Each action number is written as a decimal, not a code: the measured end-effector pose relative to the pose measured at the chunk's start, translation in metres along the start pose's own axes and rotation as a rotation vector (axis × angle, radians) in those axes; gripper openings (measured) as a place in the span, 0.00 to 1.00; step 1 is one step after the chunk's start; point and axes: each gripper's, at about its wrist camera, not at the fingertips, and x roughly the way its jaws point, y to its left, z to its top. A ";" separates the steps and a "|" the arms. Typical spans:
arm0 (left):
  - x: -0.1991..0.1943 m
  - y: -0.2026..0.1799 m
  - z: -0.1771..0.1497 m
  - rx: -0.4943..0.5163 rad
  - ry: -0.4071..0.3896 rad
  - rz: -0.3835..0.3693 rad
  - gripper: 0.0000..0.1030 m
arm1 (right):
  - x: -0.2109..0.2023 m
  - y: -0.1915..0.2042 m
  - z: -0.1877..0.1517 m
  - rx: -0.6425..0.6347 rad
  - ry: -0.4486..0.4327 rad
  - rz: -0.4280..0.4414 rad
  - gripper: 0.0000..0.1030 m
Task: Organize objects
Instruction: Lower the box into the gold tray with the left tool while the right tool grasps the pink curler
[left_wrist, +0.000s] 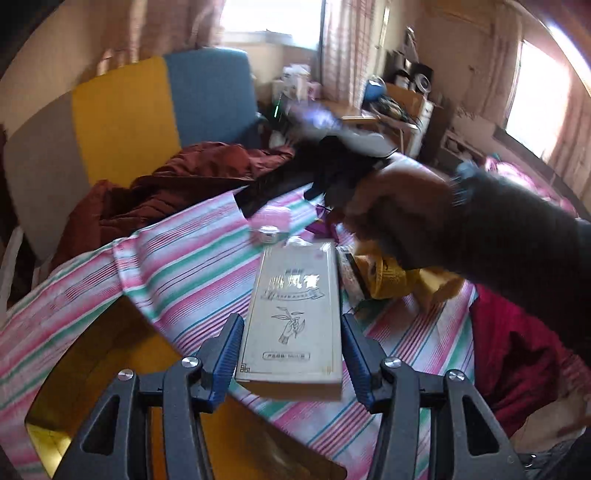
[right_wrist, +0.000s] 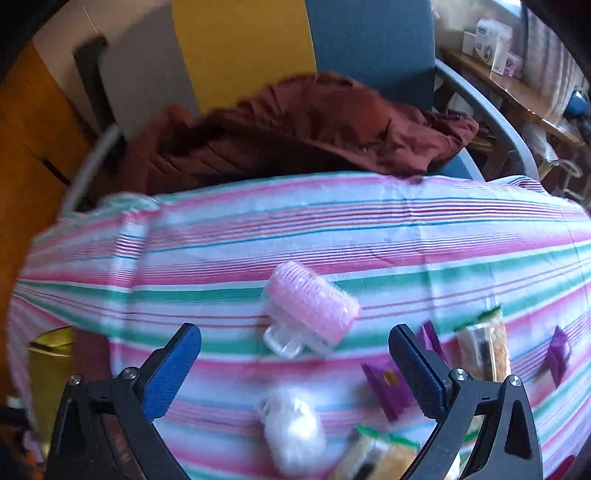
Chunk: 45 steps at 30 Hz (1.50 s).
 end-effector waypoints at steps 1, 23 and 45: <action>-0.006 0.003 -0.002 -0.018 -0.007 0.001 0.52 | 0.007 0.000 0.002 0.004 0.012 -0.016 0.97; -0.086 0.066 -0.094 -0.363 -0.069 0.193 0.52 | -0.015 0.006 -0.003 0.033 -0.052 0.060 0.74; -0.097 0.142 -0.151 -0.628 -0.047 0.473 0.52 | -0.026 0.045 -0.014 -0.181 -0.075 0.011 0.64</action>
